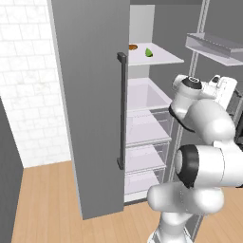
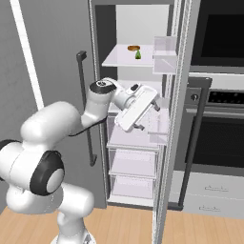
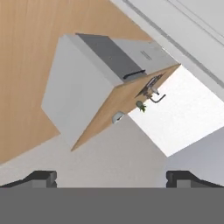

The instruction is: Grab a lemon wedge from the fridge and one ice cube from the ice bowl, and put them in the glass of lemonade.

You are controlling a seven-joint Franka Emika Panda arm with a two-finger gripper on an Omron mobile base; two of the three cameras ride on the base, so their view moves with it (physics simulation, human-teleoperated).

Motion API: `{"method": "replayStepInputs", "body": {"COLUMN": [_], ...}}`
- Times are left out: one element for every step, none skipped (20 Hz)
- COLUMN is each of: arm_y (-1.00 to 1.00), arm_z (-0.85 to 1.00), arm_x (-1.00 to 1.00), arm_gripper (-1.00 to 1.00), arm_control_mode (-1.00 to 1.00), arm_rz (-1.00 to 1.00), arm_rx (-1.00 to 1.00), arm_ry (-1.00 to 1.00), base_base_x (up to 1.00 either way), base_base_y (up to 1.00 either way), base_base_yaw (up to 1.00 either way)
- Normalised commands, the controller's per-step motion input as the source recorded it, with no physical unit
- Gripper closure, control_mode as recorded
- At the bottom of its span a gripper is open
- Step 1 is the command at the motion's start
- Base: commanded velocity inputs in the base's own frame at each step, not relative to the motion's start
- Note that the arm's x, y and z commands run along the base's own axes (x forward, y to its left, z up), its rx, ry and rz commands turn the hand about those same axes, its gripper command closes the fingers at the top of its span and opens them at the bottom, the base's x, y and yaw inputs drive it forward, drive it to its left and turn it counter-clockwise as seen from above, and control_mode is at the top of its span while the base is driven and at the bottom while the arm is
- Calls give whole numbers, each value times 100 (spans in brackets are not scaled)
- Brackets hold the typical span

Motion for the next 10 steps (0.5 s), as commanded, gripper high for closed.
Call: {"method": "replayStepInputs", "body": {"arm_y": [100,100,100,100,100,100,94,88,79,79], "arm_z": [62,49,36,14,0,0,0,-1,-10,-14], "arm_x": [-49,-41,-37,-27,-15,-3,0,0,0,0], "arm_gripper": [-100,-100,-100,-100,-100,-100,-100,-100,-100,-100], "arm_control_mode": [-100,-100,-100,-100,-100,-100,-100,-100,-100,-100], "arm_rz": [15,15,16,18,18,15,12,11,8,7], "arm_rx": [0,0,0,3,9,17,28,38,47,53], "arm_ry": [-9,-13,-17,-23,-31,-43,-52,-58,-63,-67], "base_base_x": [0,0,0,0,0,0,0,0,0,0], "base_base_y": [0,0,0,0,0,0,0,0,0,0], "base_base_yaw": [0,0,0,0,0,0,0,0,0,0]}}
